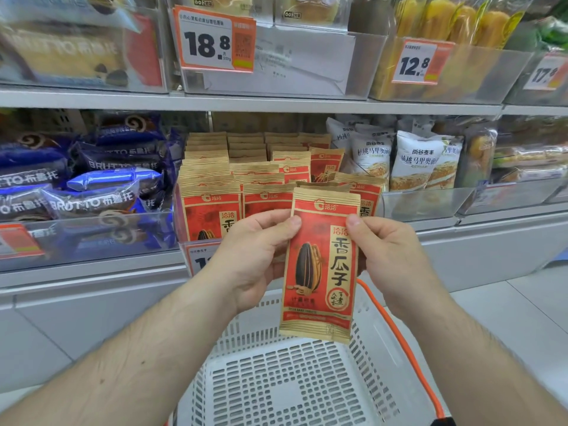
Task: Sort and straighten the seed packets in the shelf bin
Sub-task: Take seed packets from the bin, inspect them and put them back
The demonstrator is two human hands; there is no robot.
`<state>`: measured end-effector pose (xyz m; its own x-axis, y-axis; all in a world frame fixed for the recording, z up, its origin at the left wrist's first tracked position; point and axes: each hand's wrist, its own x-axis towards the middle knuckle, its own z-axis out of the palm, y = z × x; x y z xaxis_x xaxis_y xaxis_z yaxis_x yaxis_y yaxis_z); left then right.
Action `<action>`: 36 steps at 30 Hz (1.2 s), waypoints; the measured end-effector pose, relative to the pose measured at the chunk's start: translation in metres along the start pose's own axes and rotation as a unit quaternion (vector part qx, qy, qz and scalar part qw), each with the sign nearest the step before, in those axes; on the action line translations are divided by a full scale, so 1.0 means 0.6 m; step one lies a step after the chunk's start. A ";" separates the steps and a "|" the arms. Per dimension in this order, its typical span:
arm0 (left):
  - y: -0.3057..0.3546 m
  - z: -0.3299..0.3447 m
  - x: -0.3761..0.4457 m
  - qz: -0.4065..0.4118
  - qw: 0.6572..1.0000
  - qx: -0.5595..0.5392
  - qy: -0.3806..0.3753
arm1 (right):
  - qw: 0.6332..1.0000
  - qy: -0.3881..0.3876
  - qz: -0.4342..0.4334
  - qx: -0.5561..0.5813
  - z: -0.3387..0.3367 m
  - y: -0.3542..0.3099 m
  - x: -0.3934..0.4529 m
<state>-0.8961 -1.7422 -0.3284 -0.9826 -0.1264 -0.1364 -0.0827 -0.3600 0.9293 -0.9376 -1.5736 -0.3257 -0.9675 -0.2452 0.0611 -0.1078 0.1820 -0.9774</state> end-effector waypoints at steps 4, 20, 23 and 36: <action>0.005 0.003 0.001 0.007 0.998 -0.049 0.033 | 0.997 -0.067 0.028 -0.004 -0.009 -0.002 0.001; 0.009 -0.008 0.001 -0.026 0.999 -0.019 -0.023 | 0.984 -0.160 0.053 0.050 -0.028 -0.007 -0.004; 0.009 -0.011 0.004 -0.029 0.999 -0.031 -0.007 | 0.979 -0.183 0.052 0.065 -0.029 -0.002 -0.003; 0.003 -0.017 0.004 -0.002 0.999 0.019 -0.025 | 0.973 -0.227 0.031 -0.009 -0.030 -0.005 -0.011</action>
<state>-0.8968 -1.7524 -0.3306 -0.9892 -0.0780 -0.1239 -0.0923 -0.3243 0.9414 -0.9348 -1.5554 -0.3194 -0.7717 -0.6284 -0.0981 -0.0604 0.2259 -0.9723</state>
